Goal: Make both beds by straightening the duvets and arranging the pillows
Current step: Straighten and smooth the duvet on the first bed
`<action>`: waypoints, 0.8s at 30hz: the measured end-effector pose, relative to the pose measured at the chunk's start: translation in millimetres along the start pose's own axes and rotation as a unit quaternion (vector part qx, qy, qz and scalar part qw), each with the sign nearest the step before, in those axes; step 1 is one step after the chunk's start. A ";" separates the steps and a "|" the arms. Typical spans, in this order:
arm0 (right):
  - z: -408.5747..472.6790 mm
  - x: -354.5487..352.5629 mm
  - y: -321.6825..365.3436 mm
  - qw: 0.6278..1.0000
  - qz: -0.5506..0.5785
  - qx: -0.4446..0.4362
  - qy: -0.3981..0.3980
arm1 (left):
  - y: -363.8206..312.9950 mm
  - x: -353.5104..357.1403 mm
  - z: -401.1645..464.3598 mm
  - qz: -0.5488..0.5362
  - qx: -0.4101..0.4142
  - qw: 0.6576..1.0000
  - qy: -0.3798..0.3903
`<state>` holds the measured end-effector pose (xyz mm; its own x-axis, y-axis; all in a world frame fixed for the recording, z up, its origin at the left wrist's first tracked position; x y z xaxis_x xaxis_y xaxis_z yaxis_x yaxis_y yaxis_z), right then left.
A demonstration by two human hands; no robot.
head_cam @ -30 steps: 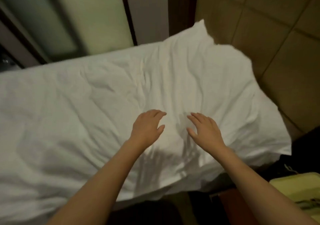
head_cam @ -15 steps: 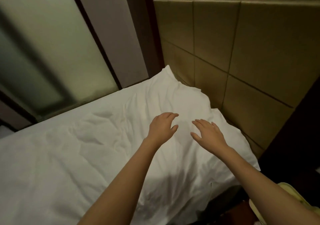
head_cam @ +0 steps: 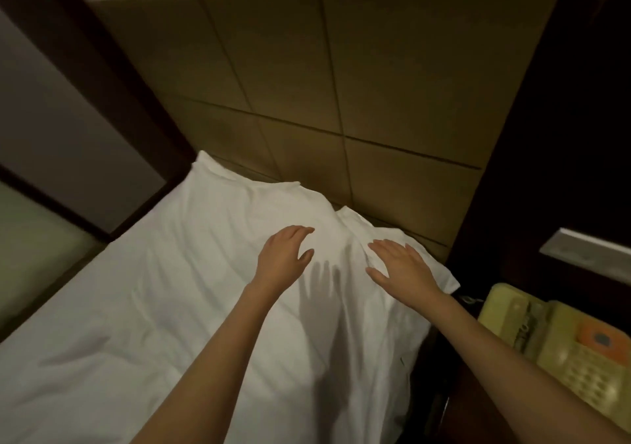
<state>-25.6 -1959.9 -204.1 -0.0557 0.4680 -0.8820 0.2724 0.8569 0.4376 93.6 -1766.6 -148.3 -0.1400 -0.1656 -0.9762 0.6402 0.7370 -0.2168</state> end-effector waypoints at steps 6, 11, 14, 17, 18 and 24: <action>-0.4 38.0 -30.8 0.997 0.023 0.077 0.010 | -18.0 61.2 45.8 -0.011 0.119 0.991 0.055; 7.6 68.1 -46.5 0.991 0.061 0.118 0.031 | -18.6 96.1 86.4 0.051 0.158 0.981 0.105; 14.5 82.7 -49.1 0.988 0.085 0.123 0.036 | -10.8 103.2 105.4 0.087 0.173 0.969 0.152; 21.1 87.8 -47.1 0.983 0.130 0.126 0.028 | -2.4 100.6 110.5 0.071 0.181 0.966 0.170; 23.3 87.2 -44.9 0.981 0.145 0.127 0.020 | 1.1 98.0 108.9 0.056 0.176 0.970 0.158; 36.3 76.4 -24.8 0.965 0.229 0.128 0.015 | 34.7 89.3 79.0 -0.064 0.093 0.988 0.109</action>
<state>-1.7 -1953.2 -288.7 0.0996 0.7951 -0.5983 0.5030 0.4786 0.7197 163.0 -1807.5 -242.7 -0.3760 -0.0900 -0.9222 0.7310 0.5828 -0.3550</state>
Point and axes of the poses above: each hand's wrist, its own z-axis towards the middle knuckle, its own x-axis out of the palm, y = z × x, the point moved 2 cm from there along z, towards the middle knuckle, and after that the axes turned 2 degrees about x, right-handed, at the moved point
